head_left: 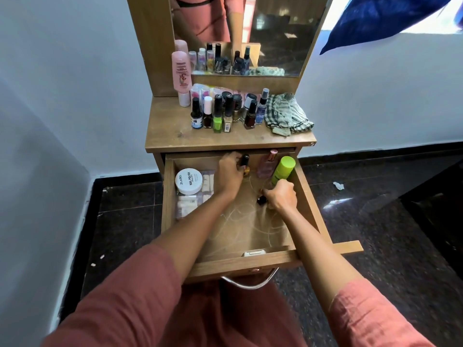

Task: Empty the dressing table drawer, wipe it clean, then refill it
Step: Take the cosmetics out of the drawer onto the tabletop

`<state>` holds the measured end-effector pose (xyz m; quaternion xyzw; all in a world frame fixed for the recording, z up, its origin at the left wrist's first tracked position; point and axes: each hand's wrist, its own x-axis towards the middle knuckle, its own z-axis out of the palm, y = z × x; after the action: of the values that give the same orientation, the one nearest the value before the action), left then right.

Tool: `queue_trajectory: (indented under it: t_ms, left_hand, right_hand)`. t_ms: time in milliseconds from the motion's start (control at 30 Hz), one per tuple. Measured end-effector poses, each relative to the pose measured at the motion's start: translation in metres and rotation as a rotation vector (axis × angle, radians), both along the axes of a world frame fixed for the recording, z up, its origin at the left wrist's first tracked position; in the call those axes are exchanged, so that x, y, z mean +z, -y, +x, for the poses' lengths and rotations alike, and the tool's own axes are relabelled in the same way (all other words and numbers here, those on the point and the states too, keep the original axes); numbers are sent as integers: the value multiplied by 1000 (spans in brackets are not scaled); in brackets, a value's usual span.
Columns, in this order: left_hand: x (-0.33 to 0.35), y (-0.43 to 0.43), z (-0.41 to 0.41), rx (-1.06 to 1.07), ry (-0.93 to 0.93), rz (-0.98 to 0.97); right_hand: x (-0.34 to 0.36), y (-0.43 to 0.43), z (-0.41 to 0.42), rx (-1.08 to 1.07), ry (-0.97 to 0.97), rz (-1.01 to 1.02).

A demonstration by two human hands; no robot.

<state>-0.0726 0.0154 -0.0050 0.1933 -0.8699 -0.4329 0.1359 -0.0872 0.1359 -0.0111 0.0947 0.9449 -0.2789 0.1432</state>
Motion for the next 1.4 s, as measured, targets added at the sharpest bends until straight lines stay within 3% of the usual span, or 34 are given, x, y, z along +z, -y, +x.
queue_trajectory:
  t_ms: [400,567,967,1200,1400]
  left_hand:
    - [2,-12,-8,123,0,34]
    - [7,-14,4,98,-23,7]
    - [88,0,19,-38,-305,-9]
    - [122,21,-15,-26,-227,-176]
    - [133,29,-37,-52,-119,-444]
  right_hand:
    - [8,1,4,-25,43,-56]
    - [23,-1,6,41,-44,-59]
    - [92,0,-23,141,-436,-370]
    - [102,18,-51,179,-562,-413]
    - [94,28,-74,166,-581,-382]
